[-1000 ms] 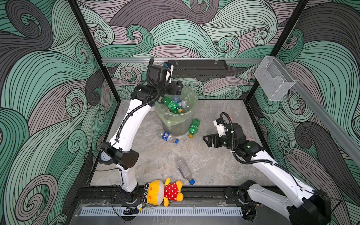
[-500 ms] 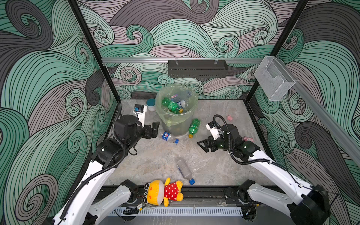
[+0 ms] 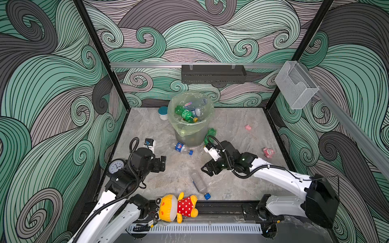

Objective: Throw the plastic bottles in the bin

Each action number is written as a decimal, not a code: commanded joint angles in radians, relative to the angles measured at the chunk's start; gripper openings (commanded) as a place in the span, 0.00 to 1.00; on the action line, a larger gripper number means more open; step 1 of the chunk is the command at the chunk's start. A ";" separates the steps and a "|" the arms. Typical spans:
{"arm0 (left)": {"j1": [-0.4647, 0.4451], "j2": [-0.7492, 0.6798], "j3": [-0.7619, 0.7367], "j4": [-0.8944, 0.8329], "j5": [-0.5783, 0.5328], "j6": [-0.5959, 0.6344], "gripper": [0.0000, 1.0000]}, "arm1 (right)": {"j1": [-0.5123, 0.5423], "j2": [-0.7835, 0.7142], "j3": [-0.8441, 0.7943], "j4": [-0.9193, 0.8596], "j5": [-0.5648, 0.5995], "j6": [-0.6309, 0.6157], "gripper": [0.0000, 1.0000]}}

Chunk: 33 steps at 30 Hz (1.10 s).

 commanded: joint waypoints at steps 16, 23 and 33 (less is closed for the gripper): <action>0.010 0.068 0.007 0.013 -0.035 -0.006 0.94 | 0.218 0.316 0.145 -0.044 0.146 0.013 0.85; 0.010 0.096 0.016 0.022 -0.037 0.000 0.93 | 0.257 0.407 0.193 -0.099 0.256 0.040 0.81; 0.009 0.122 0.019 0.039 -0.035 0.003 0.93 | 0.169 0.316 0.076 -0.077 0.366 0.087 0.66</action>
